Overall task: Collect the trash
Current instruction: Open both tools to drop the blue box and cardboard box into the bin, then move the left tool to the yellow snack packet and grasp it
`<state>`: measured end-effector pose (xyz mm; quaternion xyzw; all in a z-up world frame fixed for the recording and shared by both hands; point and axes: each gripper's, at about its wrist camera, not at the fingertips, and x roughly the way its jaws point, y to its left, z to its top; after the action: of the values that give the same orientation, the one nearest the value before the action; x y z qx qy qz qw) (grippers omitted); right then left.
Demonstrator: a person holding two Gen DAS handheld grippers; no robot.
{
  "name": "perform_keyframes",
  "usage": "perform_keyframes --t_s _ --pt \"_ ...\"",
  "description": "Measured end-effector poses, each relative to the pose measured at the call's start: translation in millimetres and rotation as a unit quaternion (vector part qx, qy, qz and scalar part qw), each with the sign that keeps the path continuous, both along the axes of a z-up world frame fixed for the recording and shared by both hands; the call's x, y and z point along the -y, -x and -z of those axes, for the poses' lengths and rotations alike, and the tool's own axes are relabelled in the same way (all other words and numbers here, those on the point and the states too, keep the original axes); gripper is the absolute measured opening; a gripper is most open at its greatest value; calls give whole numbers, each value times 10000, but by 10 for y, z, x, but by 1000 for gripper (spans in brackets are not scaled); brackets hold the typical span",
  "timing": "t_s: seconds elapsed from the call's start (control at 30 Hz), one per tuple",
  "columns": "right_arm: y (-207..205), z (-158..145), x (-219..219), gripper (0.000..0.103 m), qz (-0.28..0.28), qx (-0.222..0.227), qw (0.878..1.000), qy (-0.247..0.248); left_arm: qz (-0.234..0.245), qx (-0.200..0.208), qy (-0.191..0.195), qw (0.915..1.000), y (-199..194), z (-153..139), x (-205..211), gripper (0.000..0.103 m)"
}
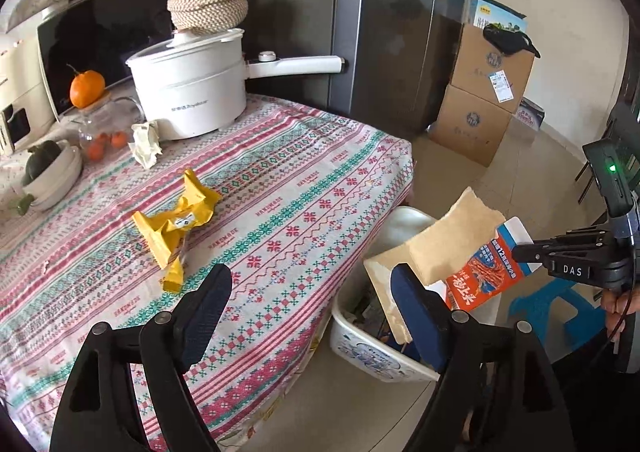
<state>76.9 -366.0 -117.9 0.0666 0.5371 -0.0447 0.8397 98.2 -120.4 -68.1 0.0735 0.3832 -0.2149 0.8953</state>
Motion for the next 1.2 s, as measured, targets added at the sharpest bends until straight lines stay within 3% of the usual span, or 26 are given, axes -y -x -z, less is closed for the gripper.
perform_keyframes --t_s 0.1,0.13,0.17,0.23,0.77,0.97,1.2 --pt "-15 10 -12 8 61 -19 9999 -158 -100 -83 -56 9999 -4 4 -99 86" --pt "-30 7 -1 19 87 -6 9996 -260 -149 -102 -67 9998 -2 4 -136 87" --pt "-28 -3 17 43 157 20 9992 -358 -191 -117 -69 9997 -2 1 -171 87" --pt "-10 -41 40 62 267 126 9985 -464 -271 -131 -78 9995 5 -12 -233 88" --pt "-99 -183 -134 71 203 343 9986 -357 -983 -104 -298 9947 -53 -73 -657 95" --pt "-352 -308 -438 72 -91 283 9992 -249 -1298 -210 -493 9901 -224 -107 -1005 95" --pt "-863 -535 -1025 77 -681 409 9961 -384 -1620 -571 -274 9848 -566 -45 -1432 95"
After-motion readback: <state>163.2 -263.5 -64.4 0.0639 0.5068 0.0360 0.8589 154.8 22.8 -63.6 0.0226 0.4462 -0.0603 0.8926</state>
